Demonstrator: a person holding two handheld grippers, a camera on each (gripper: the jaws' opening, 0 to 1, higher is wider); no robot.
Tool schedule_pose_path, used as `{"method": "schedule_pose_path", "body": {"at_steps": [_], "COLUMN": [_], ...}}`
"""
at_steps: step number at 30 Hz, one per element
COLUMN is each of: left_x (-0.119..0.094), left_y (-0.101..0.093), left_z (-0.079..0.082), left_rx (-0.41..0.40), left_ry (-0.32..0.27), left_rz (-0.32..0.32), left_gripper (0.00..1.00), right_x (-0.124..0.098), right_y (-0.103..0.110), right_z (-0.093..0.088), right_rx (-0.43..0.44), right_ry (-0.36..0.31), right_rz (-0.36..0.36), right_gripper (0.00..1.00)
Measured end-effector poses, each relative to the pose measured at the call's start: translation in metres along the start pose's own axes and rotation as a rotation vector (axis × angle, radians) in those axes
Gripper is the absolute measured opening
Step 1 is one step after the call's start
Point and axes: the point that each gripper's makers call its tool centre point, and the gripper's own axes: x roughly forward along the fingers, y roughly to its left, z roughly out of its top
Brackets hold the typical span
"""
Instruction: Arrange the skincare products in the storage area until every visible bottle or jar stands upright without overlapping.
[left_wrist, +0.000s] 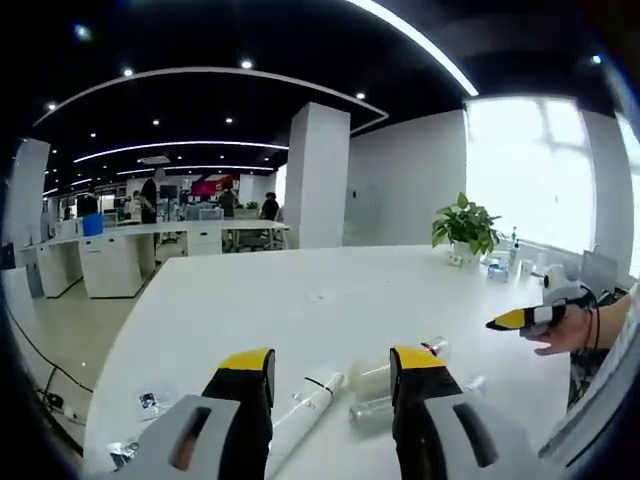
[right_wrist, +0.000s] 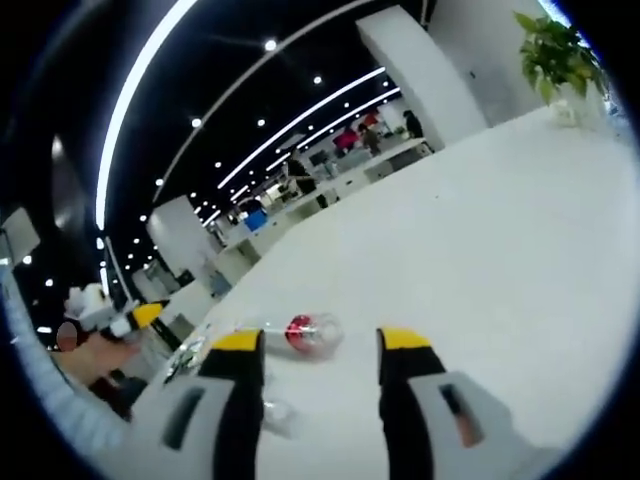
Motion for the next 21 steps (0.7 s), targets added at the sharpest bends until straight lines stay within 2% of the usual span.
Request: {"method": "schedule_pose_path", "body": {"at_steps": [5, 10, 15, 21], "left_x": [-0.004, 0.001, 0.012, 0.028], "left_y": [0.003, 0.003, 0.000, -0.008], "left_z": [-0.003, -0.012, -0.010, -0.009], "left_rx": [-0.001, 0.015, 0.032, 0.123], "left_ry": [-0.002, 0.032, 0.051, 0.109], "left_rz": [0.002, -0.009, -0.055, -0.120], "left_gripper": [0.48, 0.48, 0.48, 0.48], "right_x": [0.005, 0.011, 0.024, 0.040], "right_y": [0.008, 0.012, 0.016, 0.014], "right_z": [0.000, -0.001, 0.003, 0.003], "right_rx": [-0.050, -0.112, -0.181, -0.266], "right_ry": [0.020, 0.055, 0.088, 0.134], "right_rz": [0.025, 0.042, 0.074, 0.087], "right_gripper": [0.44, 0.44, 0.46, 0.51]}}
